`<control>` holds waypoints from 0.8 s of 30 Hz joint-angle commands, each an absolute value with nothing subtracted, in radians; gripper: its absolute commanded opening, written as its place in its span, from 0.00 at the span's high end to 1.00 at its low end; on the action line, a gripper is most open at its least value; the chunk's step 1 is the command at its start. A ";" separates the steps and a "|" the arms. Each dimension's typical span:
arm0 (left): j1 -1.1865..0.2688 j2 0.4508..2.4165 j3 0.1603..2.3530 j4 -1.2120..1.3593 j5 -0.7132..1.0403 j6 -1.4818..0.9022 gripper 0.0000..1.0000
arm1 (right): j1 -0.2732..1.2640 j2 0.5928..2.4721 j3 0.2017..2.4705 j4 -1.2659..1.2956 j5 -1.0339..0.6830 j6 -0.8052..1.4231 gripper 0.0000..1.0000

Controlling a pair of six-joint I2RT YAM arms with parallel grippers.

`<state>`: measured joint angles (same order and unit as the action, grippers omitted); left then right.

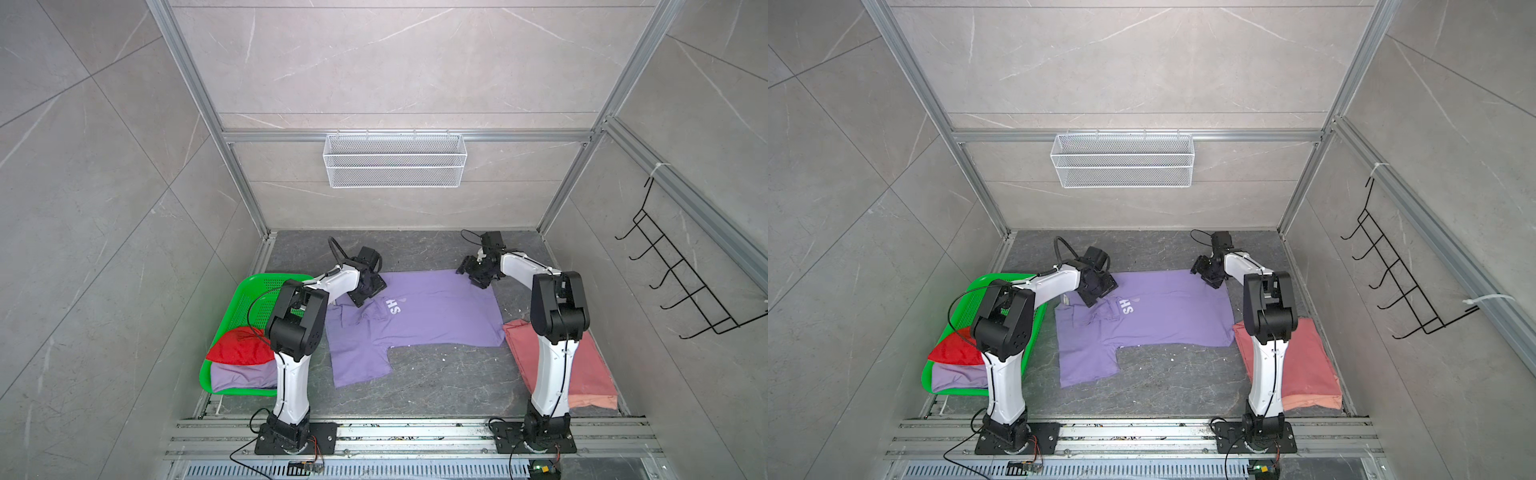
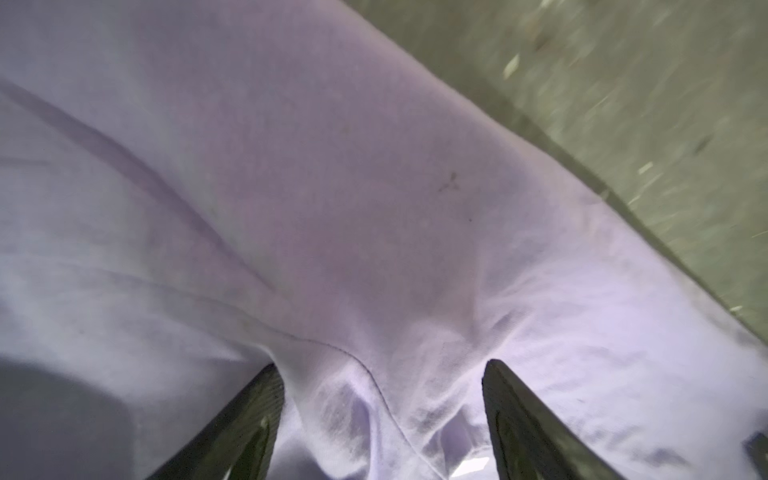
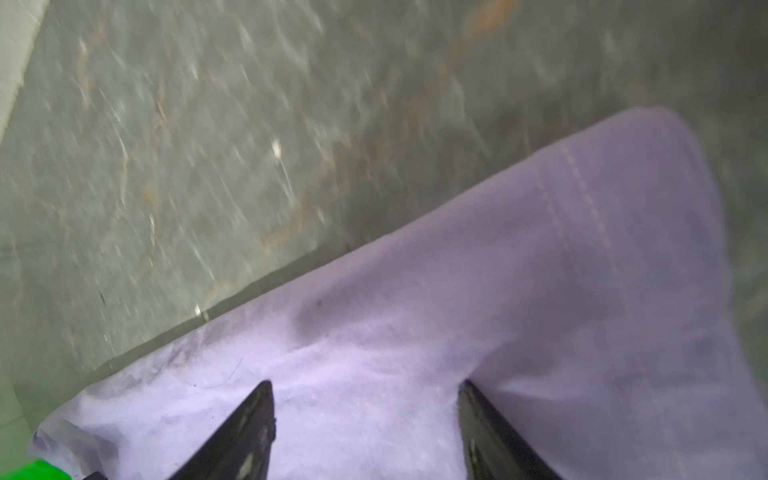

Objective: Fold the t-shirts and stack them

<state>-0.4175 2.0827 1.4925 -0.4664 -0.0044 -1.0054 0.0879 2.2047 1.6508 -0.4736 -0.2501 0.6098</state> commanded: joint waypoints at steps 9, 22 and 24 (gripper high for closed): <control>-0.327 2.449 1.896 -0.483 0.153 -0.956 0.22 | 0.049 2.624 2.265 -0.736 -0.211 0.542 0.32; -0.305 2.247 1.877 -0.366 0.160 -0.769 0.20 | 0.015 2.699 2.686 -0.784 -0.401 0.459 0.32; -0.304 2.182 1.855 -0.366 0.167 -0.734 0.17 | 0.017 2.624 2.618 -0.778 -0.385 0.436 0.31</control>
<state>-0.3134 2.3291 1.8690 -0.3790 0.1745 -0.8268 0.0093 2.7476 2.6610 -0.7574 -0.3492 0.4953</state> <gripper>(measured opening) 0.819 0.686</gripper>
